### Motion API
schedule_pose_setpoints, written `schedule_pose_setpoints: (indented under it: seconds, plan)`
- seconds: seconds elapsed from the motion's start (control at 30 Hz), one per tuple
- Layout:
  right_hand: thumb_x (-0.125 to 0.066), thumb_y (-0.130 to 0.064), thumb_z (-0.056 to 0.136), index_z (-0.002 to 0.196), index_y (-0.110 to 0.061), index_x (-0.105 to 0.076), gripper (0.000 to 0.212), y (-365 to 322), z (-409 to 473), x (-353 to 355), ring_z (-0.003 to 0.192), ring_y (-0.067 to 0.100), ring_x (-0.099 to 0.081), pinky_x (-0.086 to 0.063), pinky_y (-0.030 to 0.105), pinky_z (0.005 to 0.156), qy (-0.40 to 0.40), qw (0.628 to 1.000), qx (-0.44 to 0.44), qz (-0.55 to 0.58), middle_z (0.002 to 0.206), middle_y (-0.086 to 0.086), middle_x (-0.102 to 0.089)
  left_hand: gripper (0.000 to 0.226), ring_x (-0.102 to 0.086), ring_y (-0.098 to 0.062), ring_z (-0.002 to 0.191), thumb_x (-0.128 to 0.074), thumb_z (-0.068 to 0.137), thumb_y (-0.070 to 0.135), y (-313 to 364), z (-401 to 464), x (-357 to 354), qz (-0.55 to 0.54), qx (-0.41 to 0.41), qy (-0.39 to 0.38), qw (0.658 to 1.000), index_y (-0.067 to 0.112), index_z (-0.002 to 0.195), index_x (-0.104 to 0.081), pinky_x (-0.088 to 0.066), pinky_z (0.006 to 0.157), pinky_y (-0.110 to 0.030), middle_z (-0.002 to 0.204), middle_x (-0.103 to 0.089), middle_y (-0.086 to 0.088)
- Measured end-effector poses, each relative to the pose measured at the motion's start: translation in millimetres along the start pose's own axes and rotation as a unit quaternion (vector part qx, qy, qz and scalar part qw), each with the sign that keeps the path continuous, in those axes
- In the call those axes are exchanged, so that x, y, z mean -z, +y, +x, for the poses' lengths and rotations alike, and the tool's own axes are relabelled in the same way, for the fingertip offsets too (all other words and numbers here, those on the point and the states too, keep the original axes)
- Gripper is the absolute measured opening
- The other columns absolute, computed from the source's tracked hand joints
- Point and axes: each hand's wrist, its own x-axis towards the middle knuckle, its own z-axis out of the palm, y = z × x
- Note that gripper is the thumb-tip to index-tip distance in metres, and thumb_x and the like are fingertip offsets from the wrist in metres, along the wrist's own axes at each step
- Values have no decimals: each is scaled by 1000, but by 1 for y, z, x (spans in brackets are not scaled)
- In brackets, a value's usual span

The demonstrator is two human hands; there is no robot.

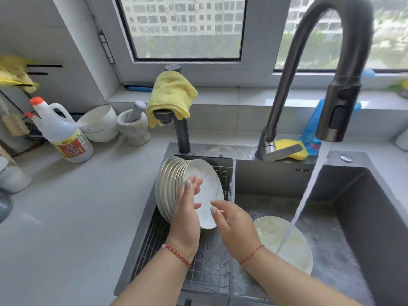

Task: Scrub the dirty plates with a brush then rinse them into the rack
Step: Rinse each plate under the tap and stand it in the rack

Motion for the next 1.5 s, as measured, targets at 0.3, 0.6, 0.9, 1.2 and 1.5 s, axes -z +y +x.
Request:
schedule_pose_setpoints:
  seconds: [0.3,0.6,0.9,1.2,1.5]
  plan:
    - [-46,-29,97,66,-30,-44,31,111,-32,70,69,11,-52,-34,17,55,-97,960,-229,-126,67,-11,-53,32,-63,-12,110,-29,106,39,-30,-23,-73,17,142,-92,985,26,118,-57,-51,83,-30,118,-66,1]
    - [-40,-14,94,120,-13,-55,30,234,-21,107,90,25,-56,-42,27,74,-202,828,-467,-234,108,7,-59,33,-62,-22,107,-36,107,33,-74,-34,-105,90,272,-82,954,11,120,-56,-53,78,-33,115,-64,-9]
    - [-43,-15,96,134,-9,-50,39,274,-19,80,125,26,-50,-41,31,101,-180,829,-497,-180,136,11,-53,26,-64,-21,92,-39,107,29,-98,-38,-112,122,308,-47,942,11,107,-58,-54,74,-34,108,-66,-15]
    - [-47,0,83,64,-9,-61,25,264,-22,100,34,13,-54,-51,20,57,-230,817,-512,-128,45,2,-61,23,-64,-29,105,-44,105,27,-109,-34,-114,101,325,-3,940,8,111,-57,-55,83,-40,108,-67,-15]
    - [-44,8,79,75,-10,-42,19,261,-29,116,65,32,-63,-58,52,58,-32,876,-459,145,81,16,-55,37,-59,-27,101,-41,106,29,-117,-33,-109,61,337,4,940,1,129,-50,-50,70,-33,104,-62,-13]
